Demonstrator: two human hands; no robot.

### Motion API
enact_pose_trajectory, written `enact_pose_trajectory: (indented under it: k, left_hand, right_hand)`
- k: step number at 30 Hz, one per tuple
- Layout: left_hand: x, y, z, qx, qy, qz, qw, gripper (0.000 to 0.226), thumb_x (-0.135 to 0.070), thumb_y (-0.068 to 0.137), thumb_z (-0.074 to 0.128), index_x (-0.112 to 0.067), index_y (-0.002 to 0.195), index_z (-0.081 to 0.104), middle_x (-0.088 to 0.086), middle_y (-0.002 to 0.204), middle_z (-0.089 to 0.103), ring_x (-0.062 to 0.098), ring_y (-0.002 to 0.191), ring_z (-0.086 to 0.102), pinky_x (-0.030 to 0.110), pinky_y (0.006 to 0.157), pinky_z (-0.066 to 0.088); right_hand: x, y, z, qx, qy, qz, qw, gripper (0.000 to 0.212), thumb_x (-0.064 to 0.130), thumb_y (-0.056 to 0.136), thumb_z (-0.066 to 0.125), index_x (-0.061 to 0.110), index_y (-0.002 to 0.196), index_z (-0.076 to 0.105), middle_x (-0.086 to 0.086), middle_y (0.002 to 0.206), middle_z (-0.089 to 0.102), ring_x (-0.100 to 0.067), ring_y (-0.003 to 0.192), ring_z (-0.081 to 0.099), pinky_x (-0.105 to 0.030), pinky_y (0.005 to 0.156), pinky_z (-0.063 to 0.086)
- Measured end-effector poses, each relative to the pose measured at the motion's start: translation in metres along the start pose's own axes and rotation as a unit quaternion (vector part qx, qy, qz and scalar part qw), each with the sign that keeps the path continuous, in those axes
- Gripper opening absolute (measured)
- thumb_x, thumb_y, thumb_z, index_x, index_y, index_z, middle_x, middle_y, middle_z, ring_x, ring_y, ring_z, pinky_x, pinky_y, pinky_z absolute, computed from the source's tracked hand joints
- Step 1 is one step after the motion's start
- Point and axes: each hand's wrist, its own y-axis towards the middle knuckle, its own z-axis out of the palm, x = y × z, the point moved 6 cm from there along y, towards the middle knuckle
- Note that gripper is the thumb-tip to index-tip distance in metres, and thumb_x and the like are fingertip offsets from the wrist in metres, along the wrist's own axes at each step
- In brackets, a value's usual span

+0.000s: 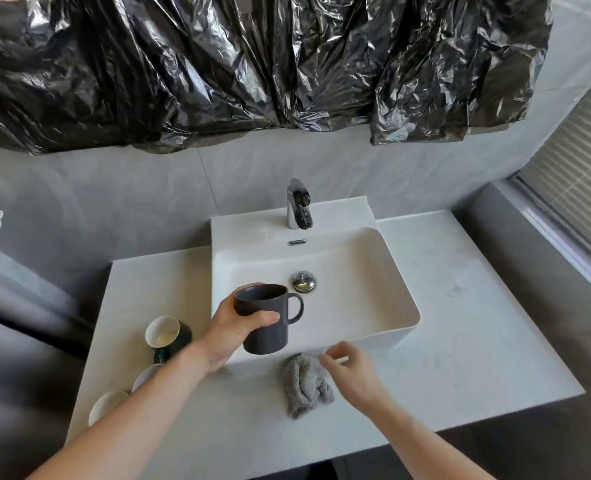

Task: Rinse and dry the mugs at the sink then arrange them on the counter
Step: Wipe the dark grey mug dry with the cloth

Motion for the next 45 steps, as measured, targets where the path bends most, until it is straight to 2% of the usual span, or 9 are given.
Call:
enact_pose_trajectory:
  k: [4, 10, 16, 22, 26, 29, 34, 38, 45]
  left_hand:
    - [0.011, -0.004, -0.011, 0.005, -0.012, -0.038, 0.999, 0.079, -0.029, 0.057, 0.093, -0.015, 0.130, 0.066, 0.014, 0.126, 0.073, 0.034, 0.124, 0.065, 0.047, 0.102, 0.054]
    - [0.004, -0.017, -0.016, 0.039, -0.081, -0.084, 0.992, 0.077, -0.027, 0.058, 0.091, -0.015, 0.129, 0.065, 0.014, 0.125, 0.074, 0.032, 0.119, 0.069, 0.045, 0.098, 0.057]
    - [-0.011, -0.006, -0.031, 0.031, -0.082, -0.061, 0.994, 0.072, -0.030, 0.067, 0.089, -0.014, 0.133, 0.065, 0.011, 0.128, 0.074, 0.032, 0.124, 0.067, 0.052, 0.108, 0.052]
    - [-0.033, 0.004, 0.003, -0.033, -0.052, 0.001, 0.998, 0.068, -0.050, 0.062, 0.090, -0.015, 0.117, 0.073, 0.007, 0.110, 0.080, 0.032, 0.114, 0.072, 0.037, 0.087, 0.059]
    - [-0.049, 0.006, 0.027, 0.000, -0.119, 0.005, 0.993, 0.047, -0.036, 0.087, 0.079, -0.010, 0.126, 0.070, 0.015, 0.122, 0.076, 0.033, 0.120, 0.070, 0.052, 0.106, 0.054]
    - [-0.058, 0.007, 0.036, -0.009, -0.111, 0.028, 0.993, 0.046, -0.035, 0.090, 0.079, -0.013, 0.128, 0.068, 0.010, 0.123, 0.076, 0.028, 0.121, 0.070, 0.049, 0.107, 0.054]
    - [-0.071, 0.011, 0.033, -0.100, -0.074, 0.060, 0.990, 0.056, -0.047, 0.083, 0.083, -0.014, 0.124, 0.063, 0.003, 0.114, 0.078, 0.015, 0.108, 0.075, 0.038, 0.096, 0.060]
    - [-0.080, 0.002, 0.043, -0.110, 0.004, 0.097, 0.989, 0.049, -0.031, 0.089, 0.082, -0.018, 0.126, 0.053, -0.004, 0.116, 0.071, 0.000, 0.101, 0.071, 0.016, 0.077, 0.056]
    - [-0.093, 0.001, 0.046, -0.093, 0.058, 0.182, 0.977, 0.059, -0.018, 0.087, 0.085, -0.027, 0.132, 0.047, -0.014, 0.123, 0.068, -0.002, 0.113, 0.065, 0.015, 0.089, 0.053]
  right_hand:
    - [-0.045, 0.009, 0.053, 0.044, -0.117, 0.038, 0.991, 0.074, 0.055, 0.067, 0.075, 0.026, 0.132, 0.053, 0.006, 0.122, 0.061, -0.019, 0.113, 0.061, -0.027, 0.087, 0.047]
    - [-0.051, 0.010, 0.066, 0.004, -0.086, 0.012, 0.996, 0.007, 0.024, 0.077, 0.059, 0.019, 0.076, 0.055, -0.002, 0.067, 0.064, -0.025, 0.073, 0.069, -0.040, 0.063, 0.053]
    - [0.044, -0.048, -0.001, -0.065, 0.163, -0.067, 0.982, 0.007, 0.013, 0.095, 0.069, 0.019, 0.096, 0.073, -0.001, 0.089, 0.077, -0.012, 0.079, 0.075, -0.025, 0.069, 0.058]
    - [0.149, -0.058, -0.012, -0.073, 0.204, -0.184, 0.959, 0.012, 0.007, 0.099, 0.063, 0.016, 0.093, 0.069, -0.019, 0.094, 0.068, -0.037, 0.065, 0.074, -0.043, 0.048, 0.059]
    - [0.175, -0.050, -0.008, -0.124, 0.173, -0.245, 0.946, 0.024, 0.013, 0.102, 0.058, 0.031, 0.099, 0.074, 0.012, 0.106, 0.066, -0.034, 0.072, 0.070, -0.044, 0.059, 0.059]
    - [0.171, -0.042, -0.012, -0.141, 0.163, -0.234, 0.948, 0.023, 0.017, 0.105, 0.053, 0.031, 0.107, 0.071, 0.014, 0.105, 0.067, -0.018, 0.085, 0.066, -0.037, 0.076, 0.053]
    - [0.179, -0.066, -0.010, -0.105, 0.189, -0.261, 0.941, 0.027, 0.004, 0.106, 0.048, 0.018, 0.114, 0.070, 0.007, 0.110, 0.063, -0.027, 0.065, 0.073, -0.035, 0.052, 0.057]
    - [0.181, -0.037, -0.020, -0.073, 0.231, -0.160, 0.957, 0.026, 0.015, 0.109, 0.038, 0.016, 0.099, 0.062, -0.031, 0.085, 0.060, -0.037, 0.060, 0.063, -0.029, 0.046, 0.045]
    - [0.177, -0.065, -0.025, -0.010, 0.329, -0.149, 0.932, 0.035, 0.010, 0.109, 0.043, 0.026, 0.111, 0.075, -0.005, 0.091, 0.081, -0.022, 0.084, 0.078, -0.030, 0.070, 0.061]
